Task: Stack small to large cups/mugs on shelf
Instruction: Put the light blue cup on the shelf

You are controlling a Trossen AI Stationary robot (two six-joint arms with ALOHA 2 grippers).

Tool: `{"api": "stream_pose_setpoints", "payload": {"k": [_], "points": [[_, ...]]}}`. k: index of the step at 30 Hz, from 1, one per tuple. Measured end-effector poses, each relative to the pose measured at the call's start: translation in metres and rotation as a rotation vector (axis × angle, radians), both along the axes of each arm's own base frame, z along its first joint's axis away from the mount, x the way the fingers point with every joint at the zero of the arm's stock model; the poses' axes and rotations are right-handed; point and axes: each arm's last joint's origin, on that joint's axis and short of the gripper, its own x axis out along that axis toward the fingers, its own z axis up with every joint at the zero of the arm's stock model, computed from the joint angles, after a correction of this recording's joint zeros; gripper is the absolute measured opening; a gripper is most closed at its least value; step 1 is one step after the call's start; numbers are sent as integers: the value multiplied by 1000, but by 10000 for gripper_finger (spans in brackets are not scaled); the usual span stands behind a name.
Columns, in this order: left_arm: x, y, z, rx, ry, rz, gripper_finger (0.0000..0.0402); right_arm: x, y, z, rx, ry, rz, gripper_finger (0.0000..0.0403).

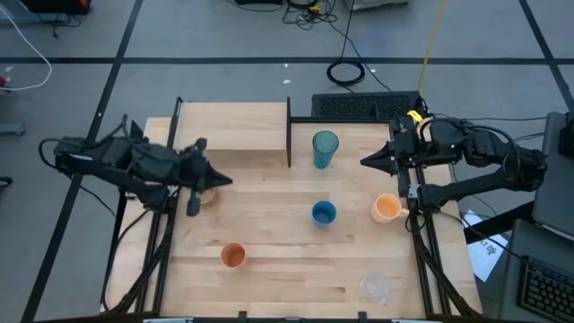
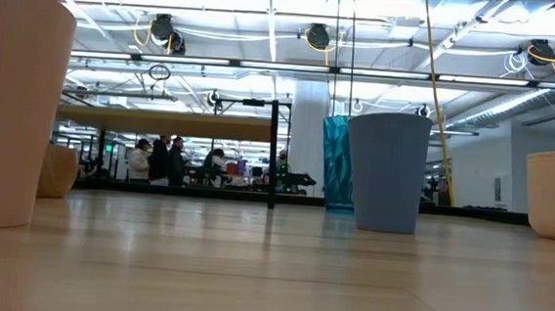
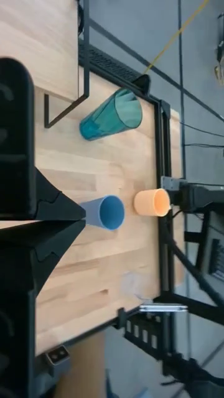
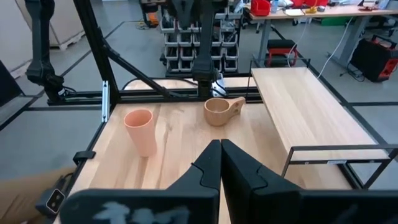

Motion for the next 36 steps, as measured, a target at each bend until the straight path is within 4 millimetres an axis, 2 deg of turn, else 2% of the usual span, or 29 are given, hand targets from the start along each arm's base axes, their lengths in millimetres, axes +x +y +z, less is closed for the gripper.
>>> {"api": "stream_pose_setpoints", "payload": {"k": [4, 10, 15, 19, 27, 36], "points": [[1, -11, -5, 30, 10, -30, 1, 3, 0, -6, 0, 12, 0, 0], [-1, -18, -6, 43, 13, -81, 1, 11, 0, -29, 15, 88, -5, 0], [3, -22, -8, 31, 18, -43, 1, 14, 0, -43, 33, 134, -12, 0], [11, -28, -15, 66, 40, 3, 1, 15, 3, -45, 48, 142, 1, 0], [24, -42, -27, 92, 104, -23, 1, 16, 12, -46, 55, 148, 49, 0], [26, -45, -31, 95, 129, -26, 1, 45, 17, -64, 50, 268, 55, 2]]}}
